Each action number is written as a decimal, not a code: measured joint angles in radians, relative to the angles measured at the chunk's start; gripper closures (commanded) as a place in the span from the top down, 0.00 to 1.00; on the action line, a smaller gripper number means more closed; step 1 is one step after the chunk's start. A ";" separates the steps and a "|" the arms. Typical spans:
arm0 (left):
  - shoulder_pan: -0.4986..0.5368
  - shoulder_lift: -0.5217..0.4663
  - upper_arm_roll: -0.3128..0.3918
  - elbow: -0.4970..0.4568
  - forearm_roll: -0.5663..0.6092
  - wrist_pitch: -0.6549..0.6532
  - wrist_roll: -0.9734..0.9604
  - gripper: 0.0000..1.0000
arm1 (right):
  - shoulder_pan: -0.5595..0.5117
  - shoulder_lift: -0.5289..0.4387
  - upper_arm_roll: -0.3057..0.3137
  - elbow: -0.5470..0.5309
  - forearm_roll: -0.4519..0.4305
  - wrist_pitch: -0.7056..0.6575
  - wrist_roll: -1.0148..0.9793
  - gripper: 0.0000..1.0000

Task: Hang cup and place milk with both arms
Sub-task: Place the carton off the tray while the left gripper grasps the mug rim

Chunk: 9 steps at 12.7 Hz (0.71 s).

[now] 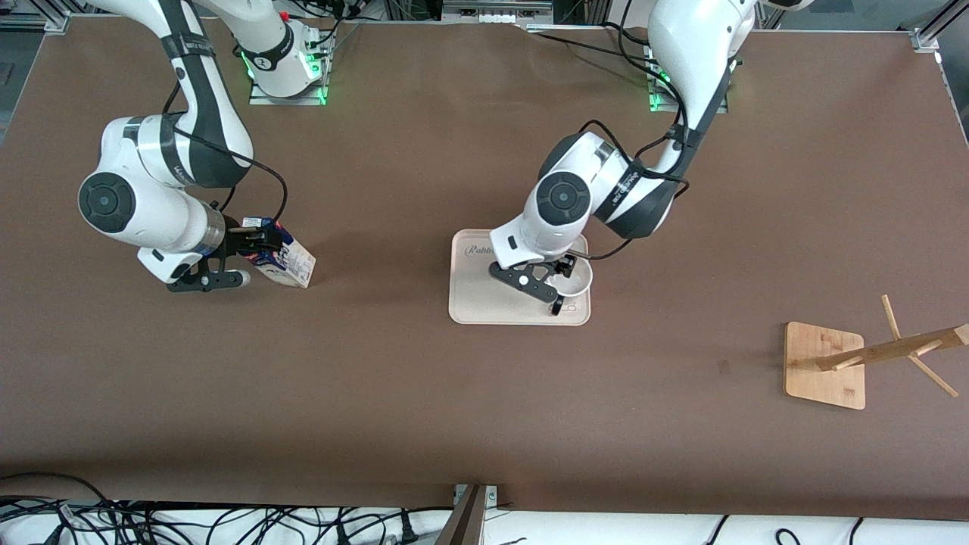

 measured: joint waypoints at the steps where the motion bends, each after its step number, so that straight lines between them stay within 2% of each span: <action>1: -0.004 0.003 0.003 -0.005 0.010 0.000 -0.001 1.00 | 0.000 -0.008 0.000 0.016 0.000 -0.002 0.000 1.00; 3: -0.004 0.003 0.010 -0.022 0.029 0.000 0.000 1.00 | 0.001 -0.041 -0.002 0.081 0.000 -0.048 0.000 1.00; 6: -0.002 0.002 0.015 -0.053 0.052 0.021 0.000 1.00 | 0.002 -0.134 -0.044 0.199 -0.004 -0.194 -0.004 1.00; 9: -0.002 0.002 0.017 -0.118 0.061 0.100 0.000 1.00 | 0.002 -0.271 -0.066 0.221 -0.045 -0.298 -0.019 1.00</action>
